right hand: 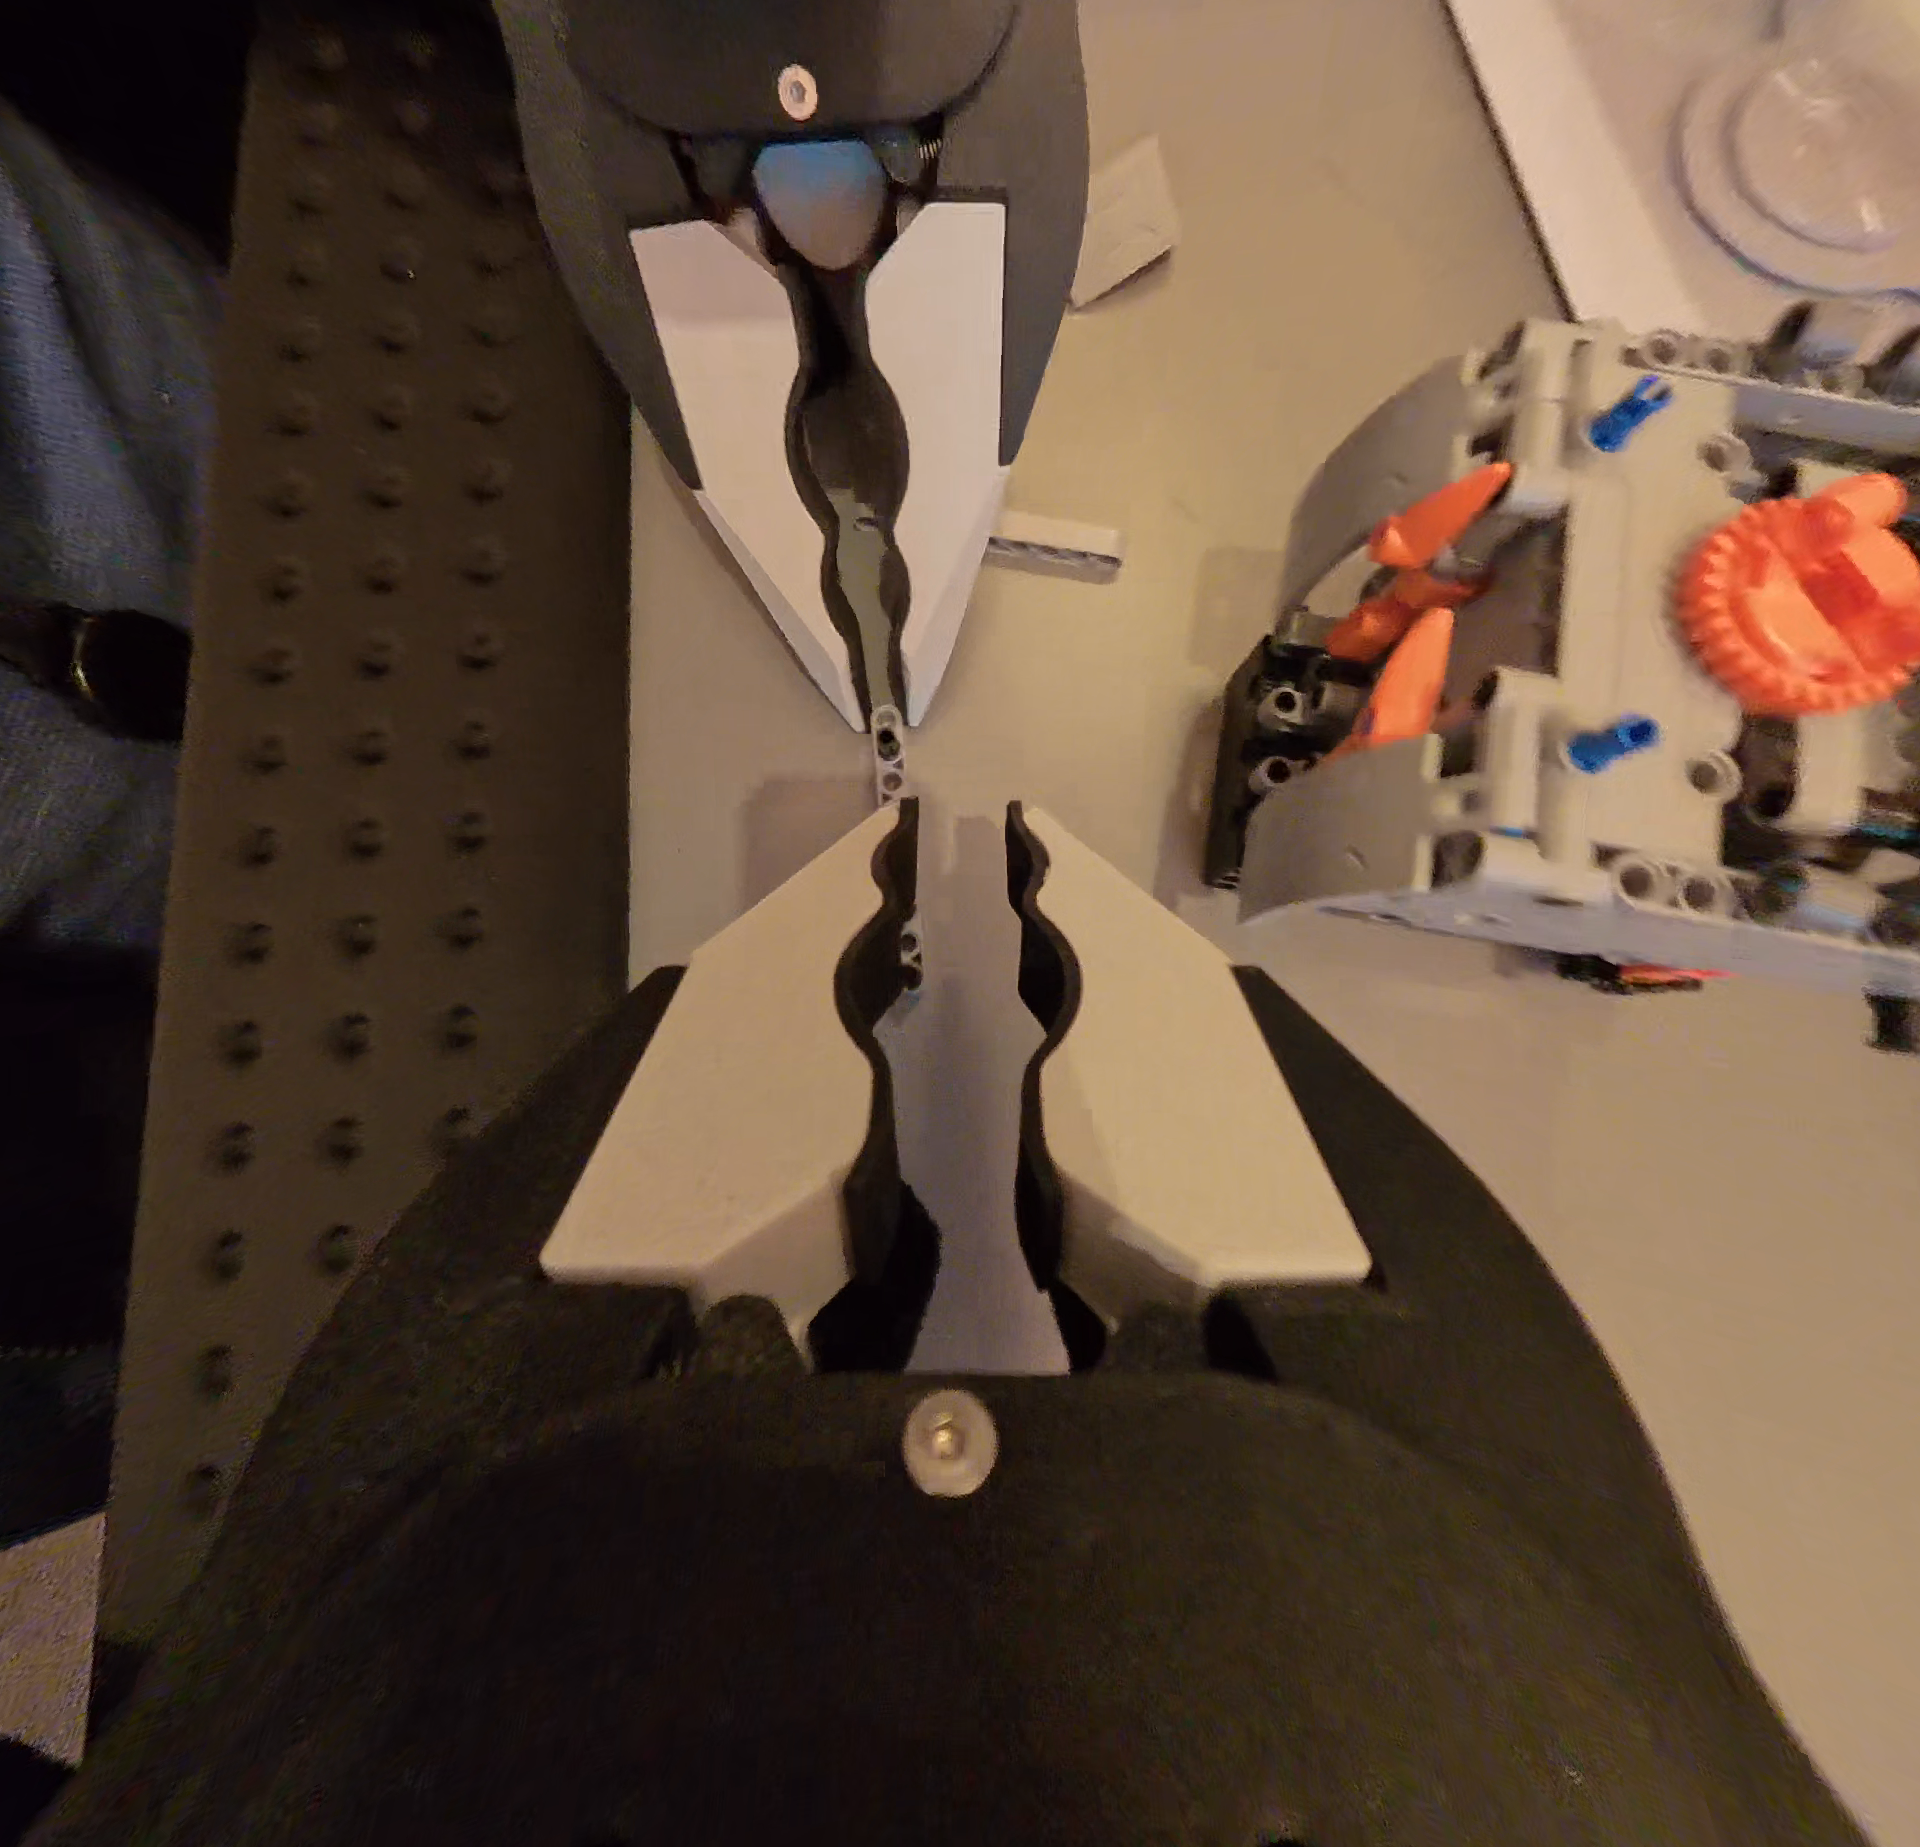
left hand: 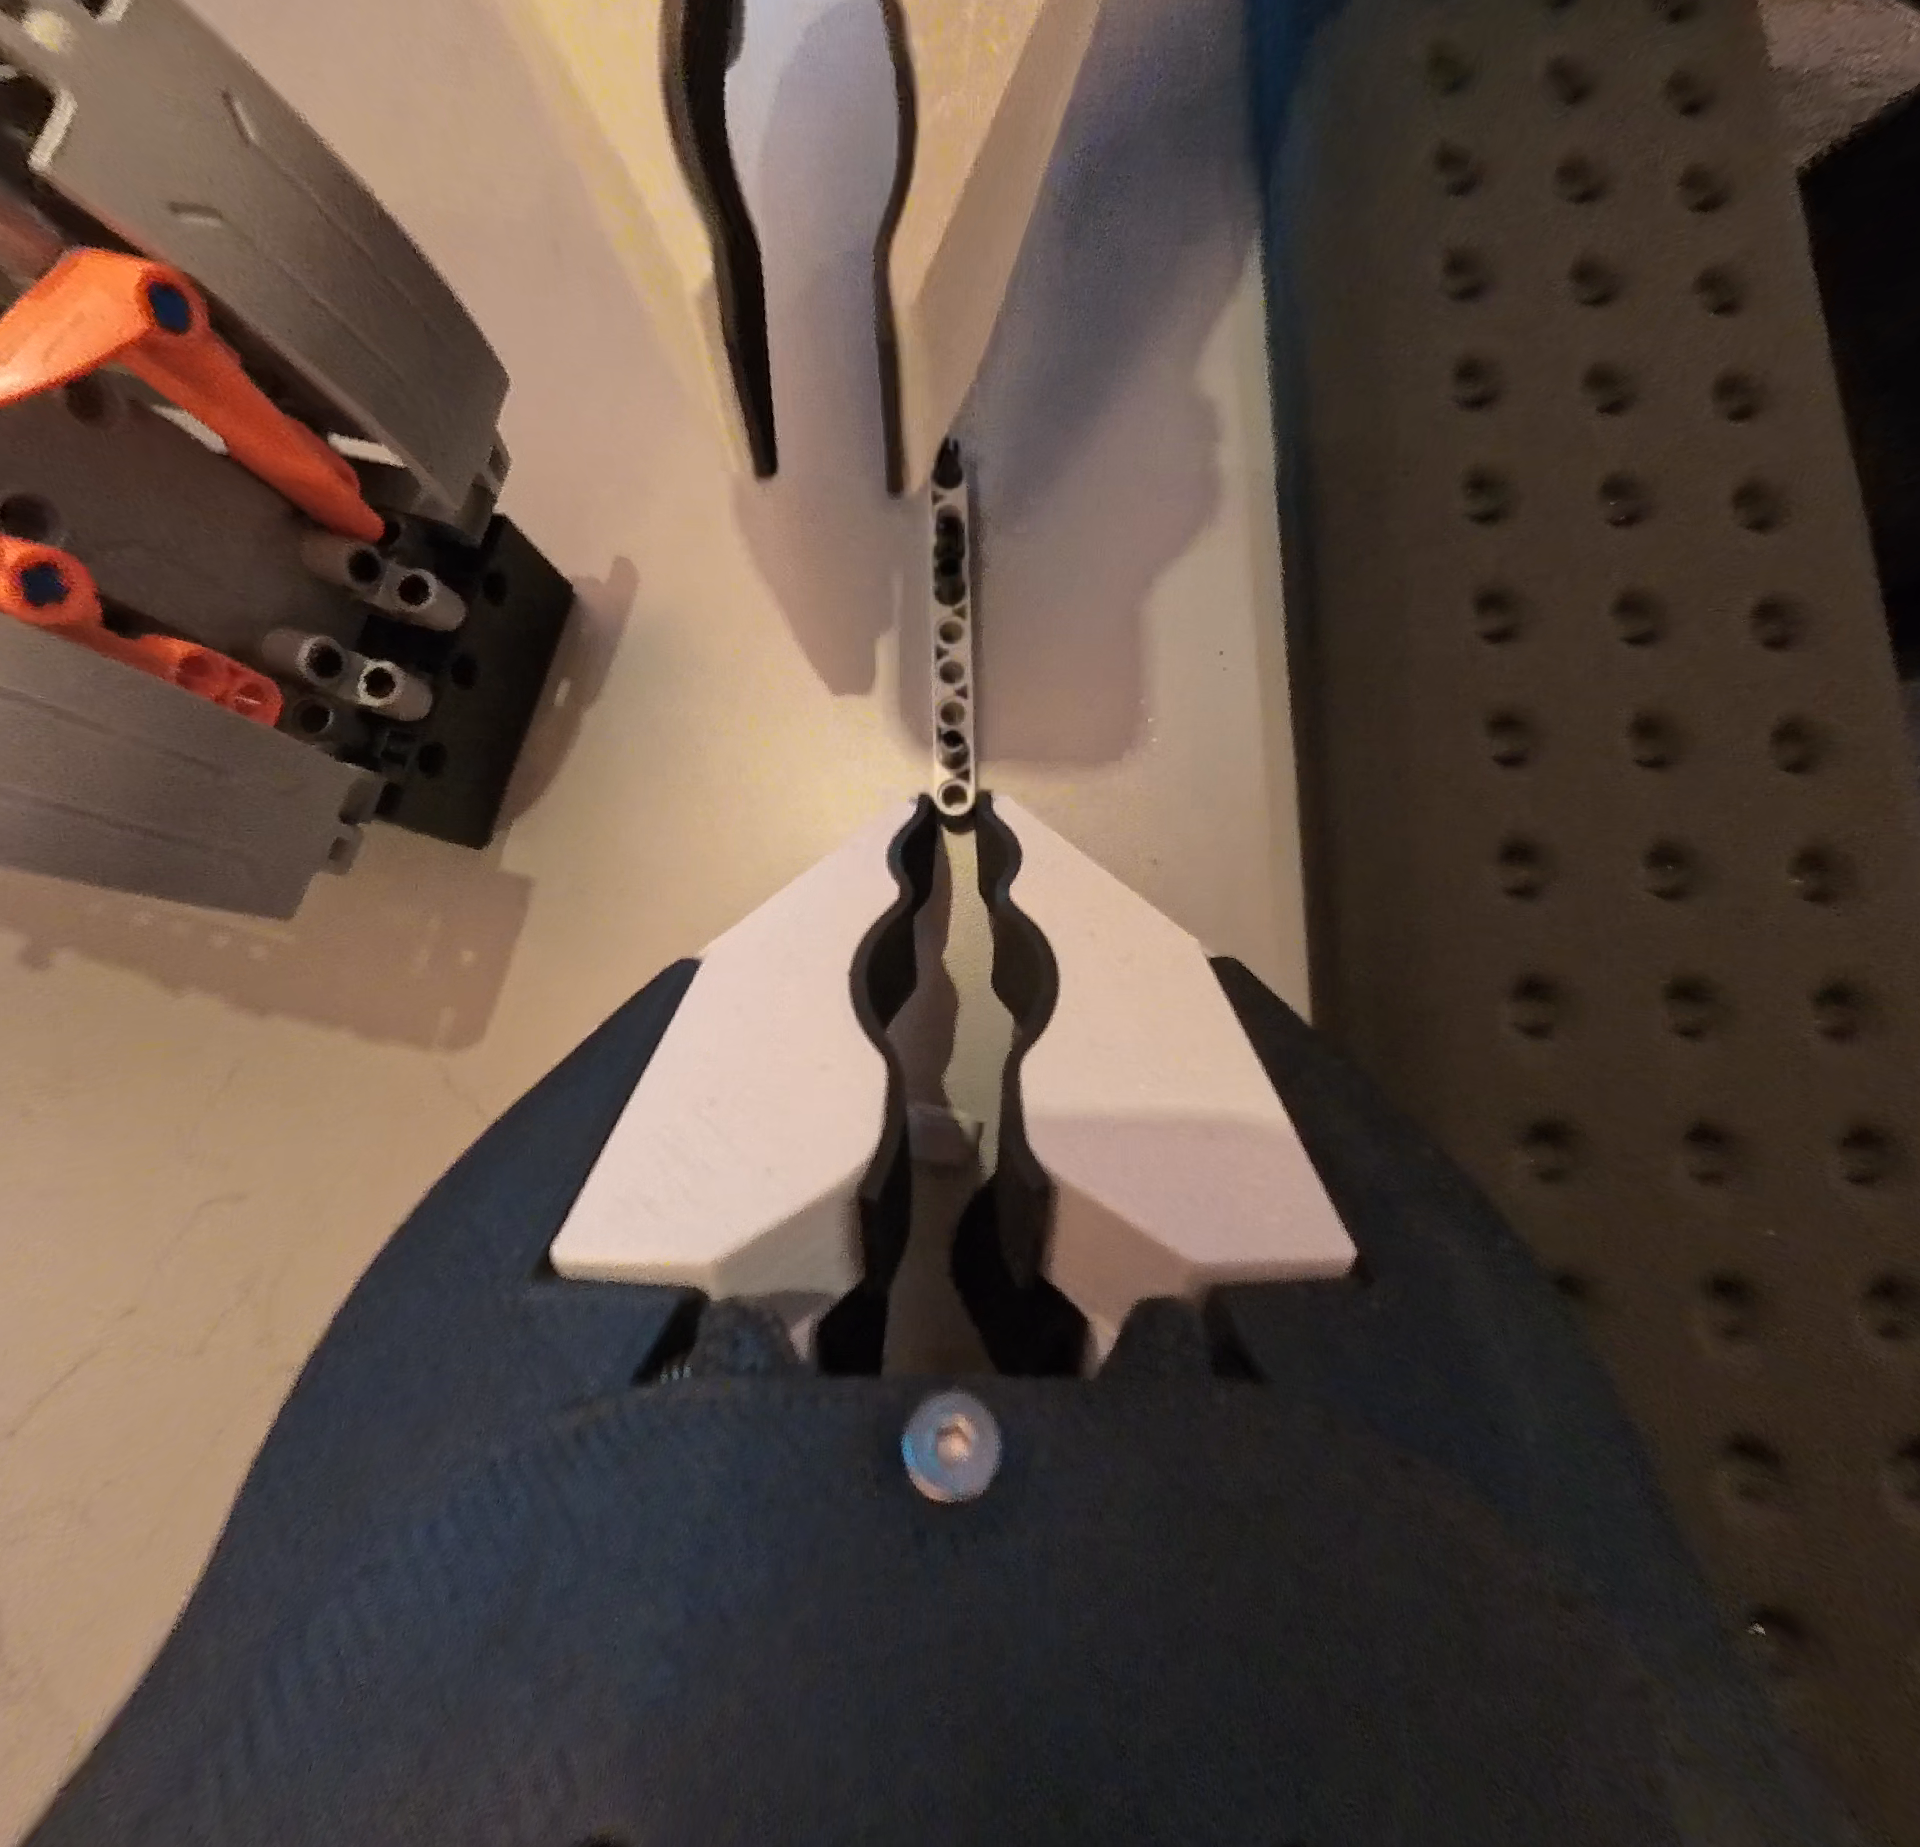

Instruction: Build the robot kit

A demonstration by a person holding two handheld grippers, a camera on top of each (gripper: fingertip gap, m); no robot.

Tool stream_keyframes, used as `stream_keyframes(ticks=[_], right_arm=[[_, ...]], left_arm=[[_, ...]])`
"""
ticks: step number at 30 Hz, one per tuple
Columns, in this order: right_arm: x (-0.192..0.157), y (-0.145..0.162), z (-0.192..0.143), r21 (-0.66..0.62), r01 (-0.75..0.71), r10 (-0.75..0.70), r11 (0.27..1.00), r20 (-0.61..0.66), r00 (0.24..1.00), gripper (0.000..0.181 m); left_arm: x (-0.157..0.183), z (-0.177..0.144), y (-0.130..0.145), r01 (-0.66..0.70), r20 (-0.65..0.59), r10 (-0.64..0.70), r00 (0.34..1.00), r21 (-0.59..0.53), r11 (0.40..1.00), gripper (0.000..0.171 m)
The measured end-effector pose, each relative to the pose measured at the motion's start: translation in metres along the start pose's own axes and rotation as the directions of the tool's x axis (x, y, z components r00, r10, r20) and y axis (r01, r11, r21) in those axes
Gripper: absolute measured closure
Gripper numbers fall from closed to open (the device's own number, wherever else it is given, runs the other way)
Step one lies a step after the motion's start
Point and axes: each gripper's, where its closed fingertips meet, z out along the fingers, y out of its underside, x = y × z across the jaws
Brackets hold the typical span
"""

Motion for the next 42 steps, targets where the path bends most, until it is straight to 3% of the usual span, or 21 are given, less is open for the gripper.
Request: stream_keyframes(ticks=[2, 10, 13, 17, 20, 24, 35, 42], right_arm=[[0.002, -0.001, -0.006, 0.034, -0.017, 0.017, 0.999, -0.014, 1.0, 0.166], [0.006, 0.025, -0.006, -0.036, -0.092, 0.09, 0.995, -0.035, 0.995, 0.156], [0.002, 0.03, 0.0, -0.056, -0.092, 0.091, 0.994, -0.032, 0.995, 0.16], [-0.001, 0.036, 0.008, -0.105, -0.03, 0.023, 0.994, -0.068, 0.997, 0.18], [-0.004, 0.035, 0.01, -0.12, 0.025, -0.036, 0.993, -0.093, 0.995, 0.181], [-0.006, 0.029, 0.004, -0.039, -0.029, 0.027, 0.999, -0.068, 0.997, 0.178], [0.006, 0.029, -0.017, 0.08, -0.162, 0.168, 0.983, -0.078, 0.983, 0.166], [-0.004, 0.037, 0.01, -0.05, -0.075, 0.07, 0.996, -0.082, 0.994, 0.178]], left_arm=[[-0.005, -0.002, 0.002, 0.006, 0.018, -0.006, 1.0, -0.007, 1.0, 0.167], [-0.008, -0.004, 0.003, -0.017, 0.049, 0.017, 0.999, -0.017, 1.0, 0.167], [-0.01, -0.005, 0.003, -0.074, 0.083, 0.076, 0.994, -0.035, 0.997, 0.168], [-0.016, -0.006, 0.005, -0.194, 0.181, 0.212, 0.96, -0.109, 0.975, 0.168], [-0.023, -0.008, 0.008, -0.291, 0.246, 0.329, 0.912, -0.181, 0.94, 0.171], [-0.026, -0.009, 0.011, -0.33, 0.265, 0.38, 0.886, -0.216, 0.919, 0.171], [-0.028, -0.015, -0.009, -0.21, 0.23, 0.216, 0.949, -0.048, 0.976, 0.162], [-0.028, -0.003, -0.015, -0.2, 0.209, 0.208, 0.955, -0.063, 0.978, 0.164]])
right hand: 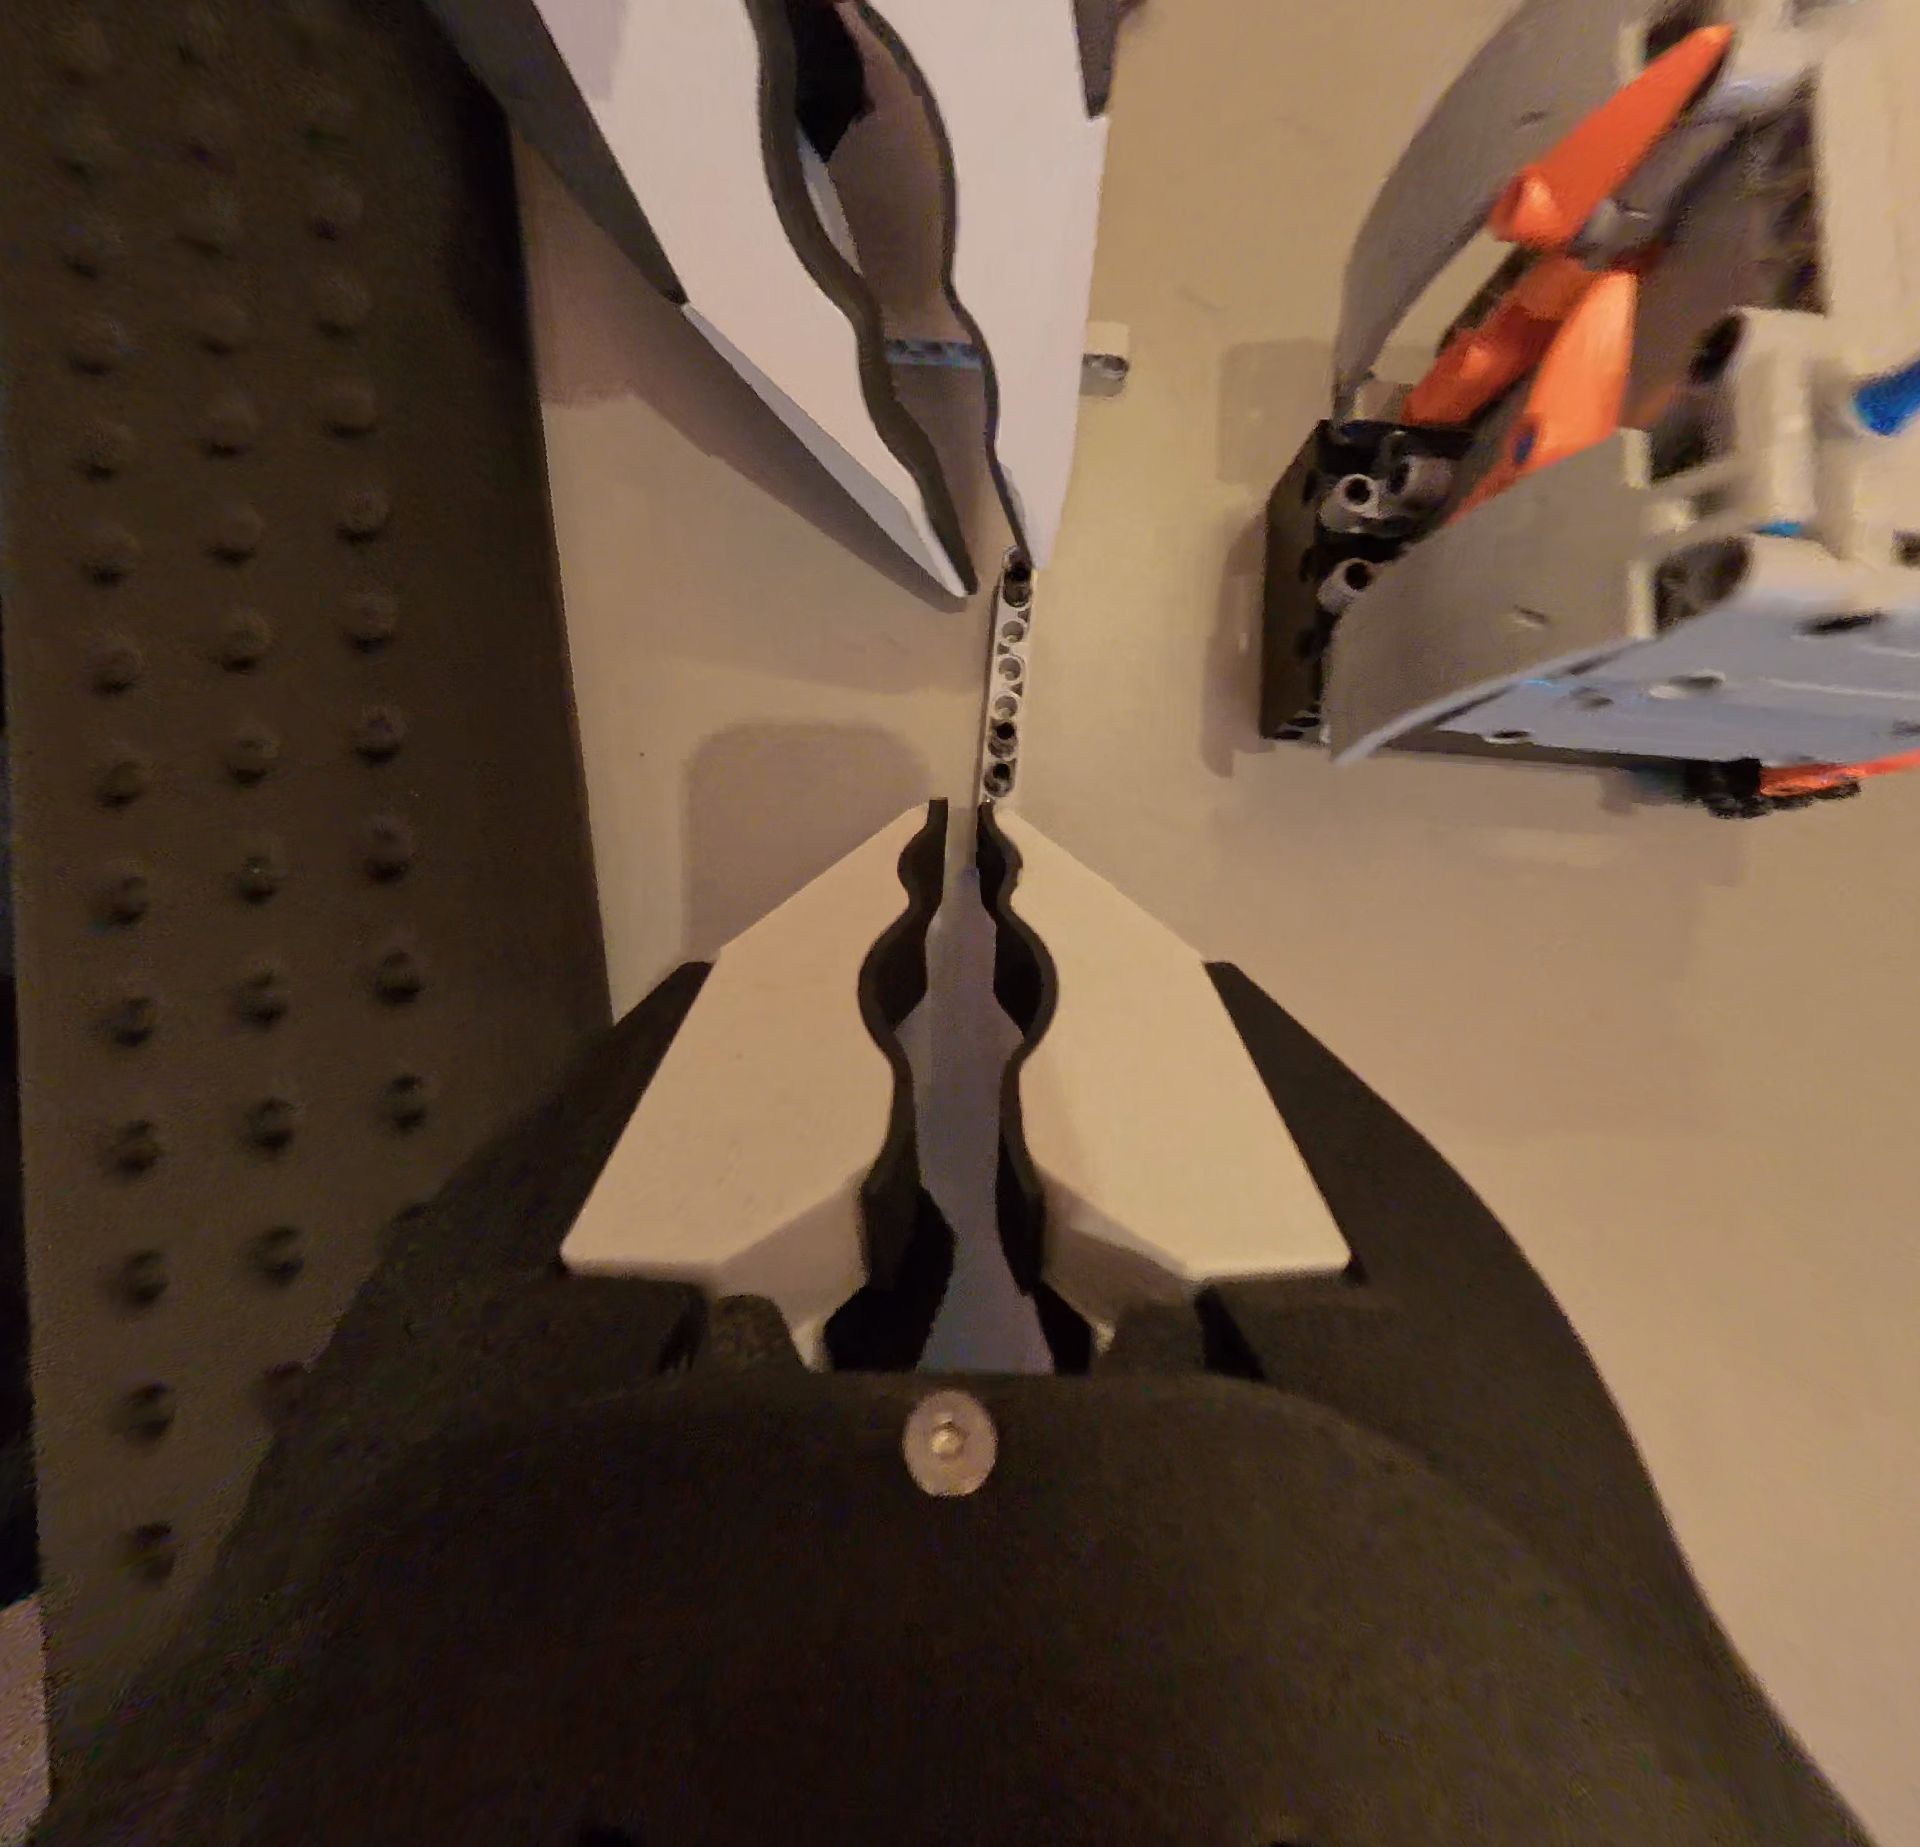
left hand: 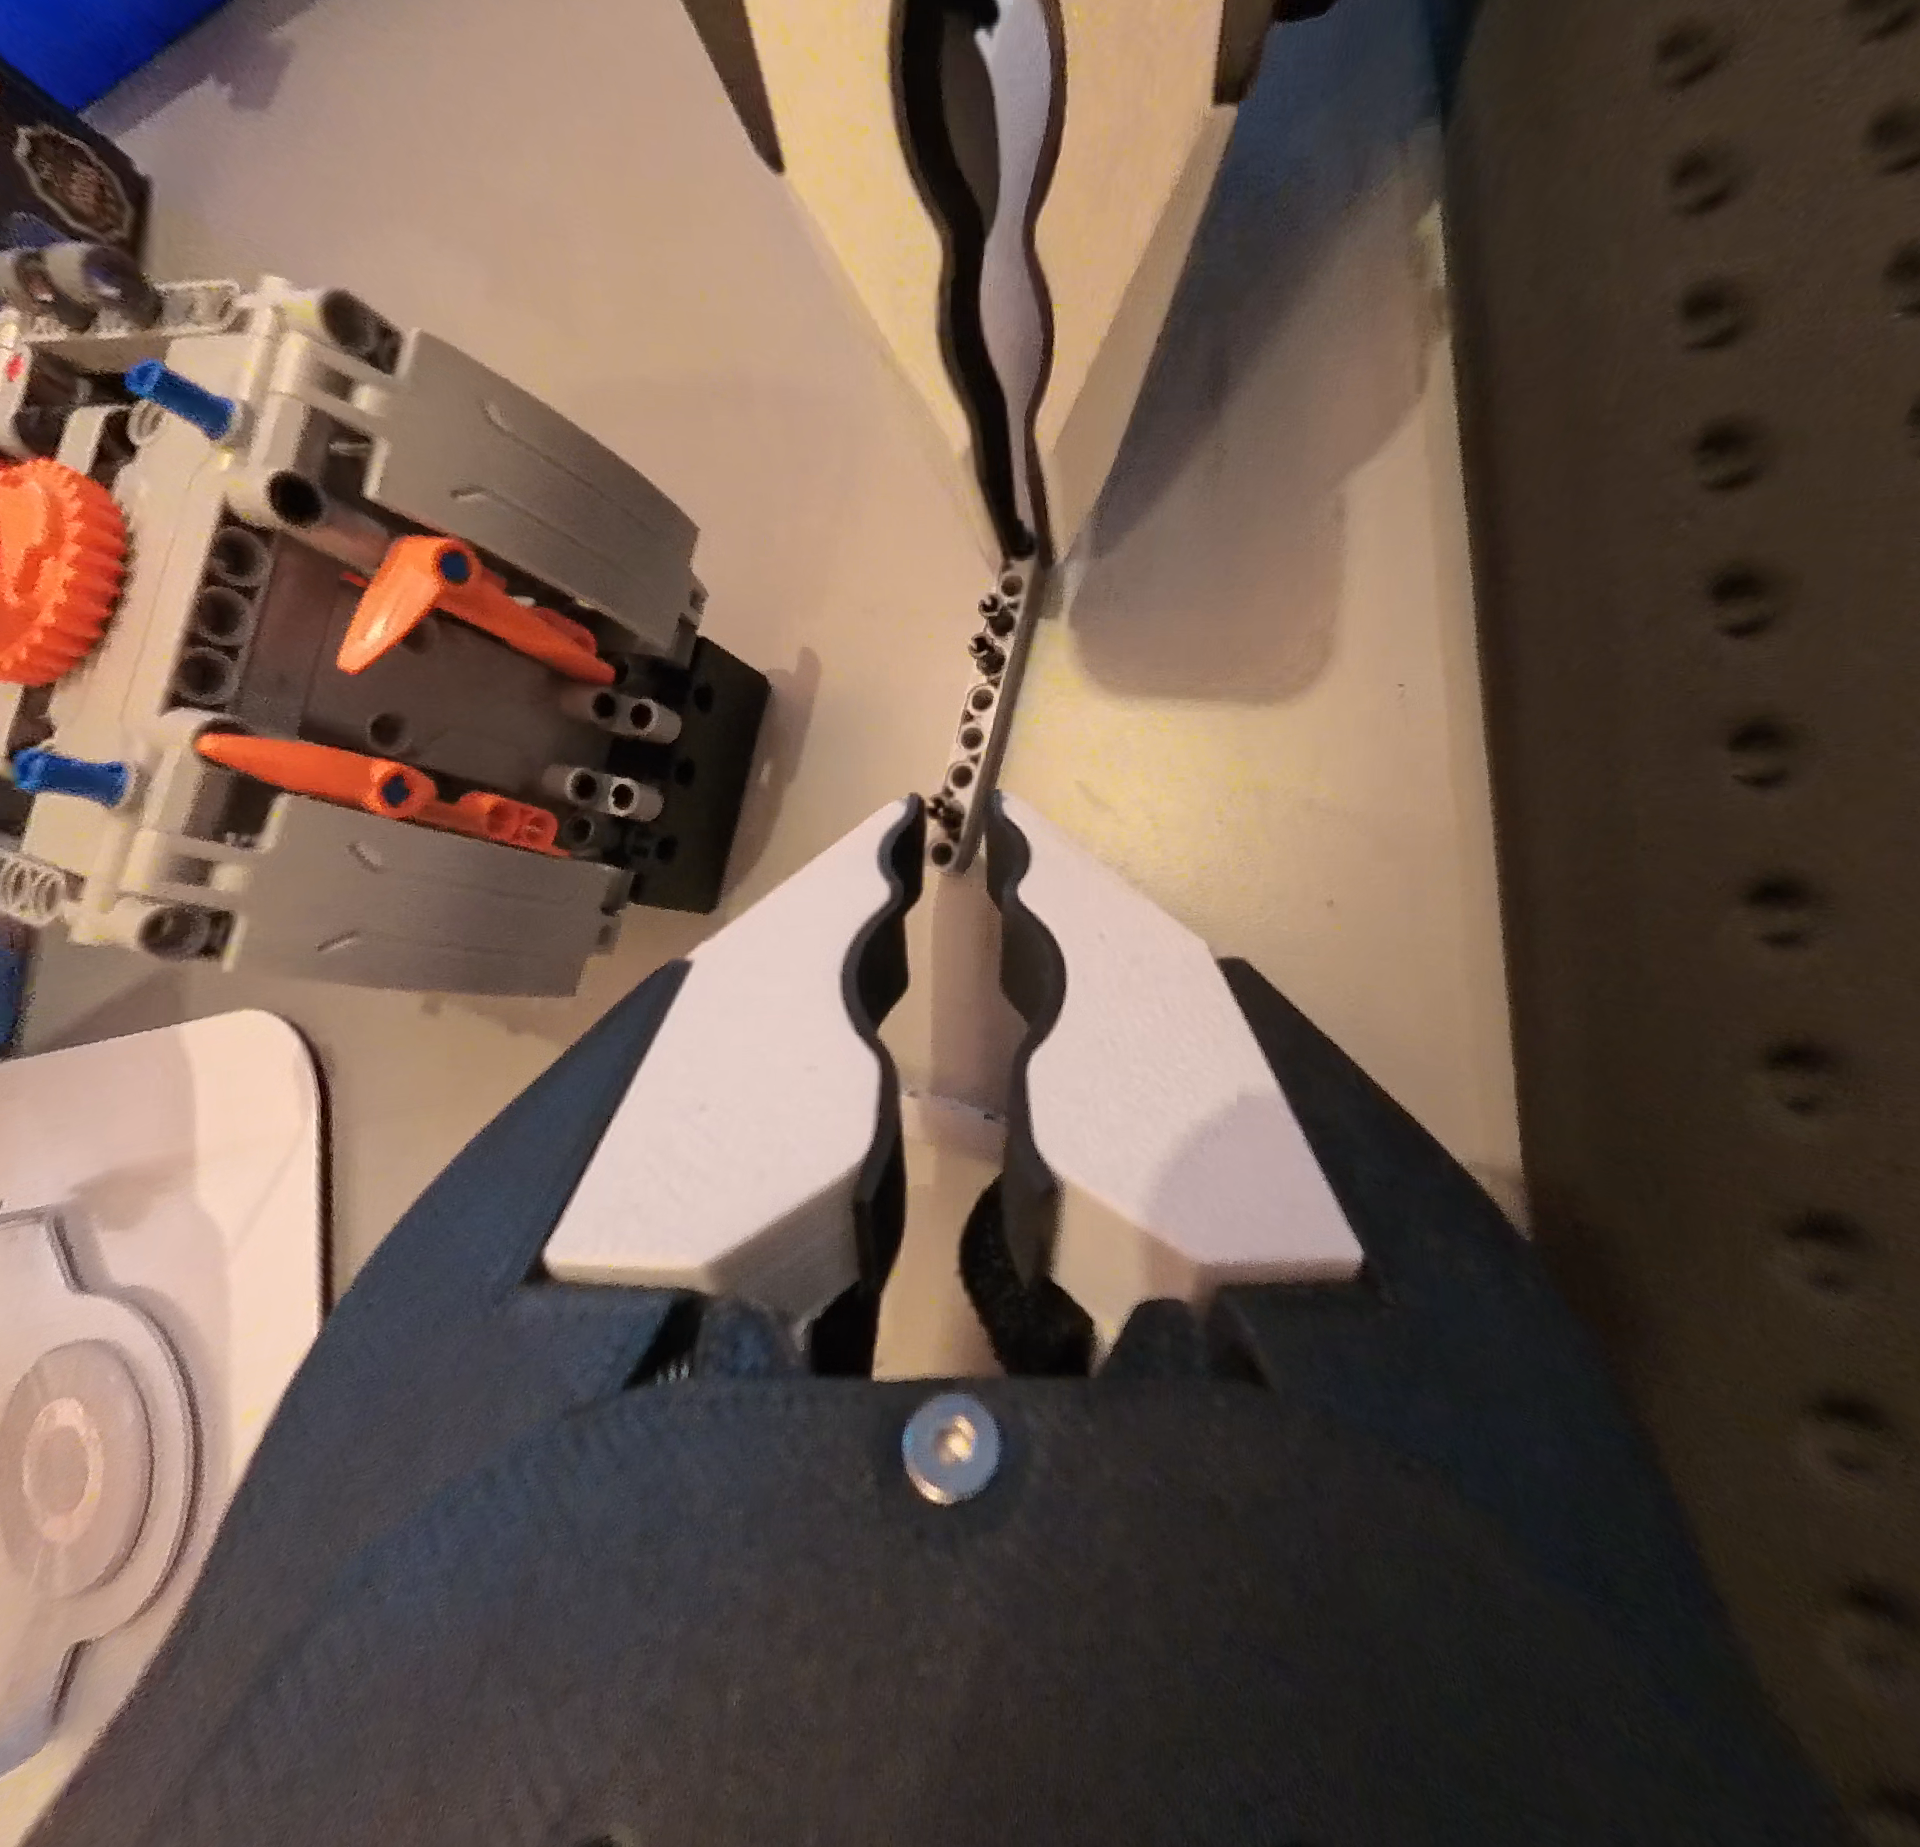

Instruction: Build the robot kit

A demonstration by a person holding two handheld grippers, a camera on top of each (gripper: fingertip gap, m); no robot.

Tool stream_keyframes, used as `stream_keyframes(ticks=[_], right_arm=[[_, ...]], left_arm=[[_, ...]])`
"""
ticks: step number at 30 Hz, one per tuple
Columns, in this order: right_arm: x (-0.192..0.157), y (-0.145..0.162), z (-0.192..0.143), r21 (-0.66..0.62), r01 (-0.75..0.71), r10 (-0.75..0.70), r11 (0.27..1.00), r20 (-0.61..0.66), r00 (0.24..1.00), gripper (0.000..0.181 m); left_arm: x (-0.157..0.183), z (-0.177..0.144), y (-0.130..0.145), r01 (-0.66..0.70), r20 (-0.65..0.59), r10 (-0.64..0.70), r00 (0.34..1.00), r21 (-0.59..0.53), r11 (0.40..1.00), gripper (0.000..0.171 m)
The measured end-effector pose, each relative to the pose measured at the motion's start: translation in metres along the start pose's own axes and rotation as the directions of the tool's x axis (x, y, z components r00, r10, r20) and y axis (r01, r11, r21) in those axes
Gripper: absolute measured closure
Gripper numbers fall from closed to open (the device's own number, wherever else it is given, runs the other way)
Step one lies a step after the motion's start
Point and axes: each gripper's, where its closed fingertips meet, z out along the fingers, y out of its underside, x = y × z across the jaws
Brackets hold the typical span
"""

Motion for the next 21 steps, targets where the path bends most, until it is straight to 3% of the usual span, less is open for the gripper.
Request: stream_keyframes(ticks=[3, 11, 16, 21], right_arm=[[-0.005, 0.002, 0.005, -0.031, 0.047, -0.047, 0.998, -0.003, 0.999, 0.179], [0.003, -0.012, -0.014, 0.111, -0.034, 0.034, 0.993, 0.001, 0.999, 0.171], [0.006, -0.007, 0.0, 0.047, -0.011, 0.012, 0.999, -0.025, 1.0, 0.174], [0.006, -0.009, 0.006, 0.016, 0.054, -0.053, 0.998, -0.075, 0.996, 0.181]], left_arm=[[0.0, 0.0, 0.0, -0.029, 0.021, 0.029, 0.999, -0.005, 1.0, 0.171], [0.013, 0.0, 0.003, -0.273, 0.117, 0.282, 0.952, -0.09, 0.958, 0.171], [0.005, -0.007, -0.006, -0.184, 0.123, 0.184, 0.975, -0.013, 0.983, 0.171], [0.0, -0.007, -0.003, -0.143, 0.118, 0.143, 0.983, -0.013, 0.99, 0.168]])
